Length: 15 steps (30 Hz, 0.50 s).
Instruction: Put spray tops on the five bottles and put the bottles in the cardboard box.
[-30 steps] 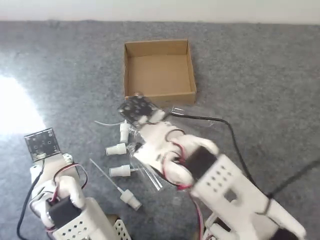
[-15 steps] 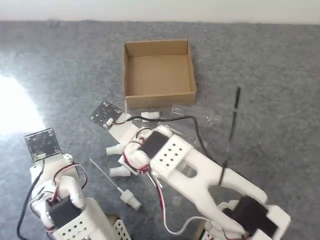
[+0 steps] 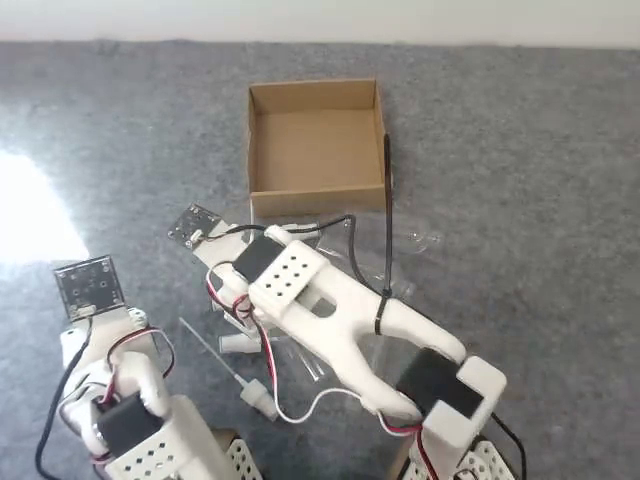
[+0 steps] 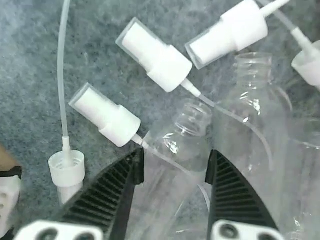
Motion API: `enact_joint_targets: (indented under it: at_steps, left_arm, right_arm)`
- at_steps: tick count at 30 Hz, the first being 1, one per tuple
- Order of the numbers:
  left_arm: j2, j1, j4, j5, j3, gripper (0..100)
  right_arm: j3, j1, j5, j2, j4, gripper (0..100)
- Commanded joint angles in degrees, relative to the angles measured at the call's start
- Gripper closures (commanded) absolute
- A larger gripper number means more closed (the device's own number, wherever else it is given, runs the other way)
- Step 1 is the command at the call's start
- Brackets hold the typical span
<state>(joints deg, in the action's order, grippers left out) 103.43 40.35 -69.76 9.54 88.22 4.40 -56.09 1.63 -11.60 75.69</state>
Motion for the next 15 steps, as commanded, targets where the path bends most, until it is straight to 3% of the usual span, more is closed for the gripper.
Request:
enact_joint_targets:
  at_steps: [1,11,15]
  left_arm:
    - [0.88,0.09,1.49,0.62,-0.66,98]
    - [0.88,0.09,1.49,0.62,-0.66,98]
    - [0.88,0.09,1.49,0.62,-0.66,98]
  right_arm:
    - [-5.89,-0.48,-0.88,-1.27,3.47,81.0]
    - [-5.98,-2.59,-3.87,-3.47,6.73,80.5]
    - [-5.98,-2.86,-4.04,-3.12,9.36,73.7]
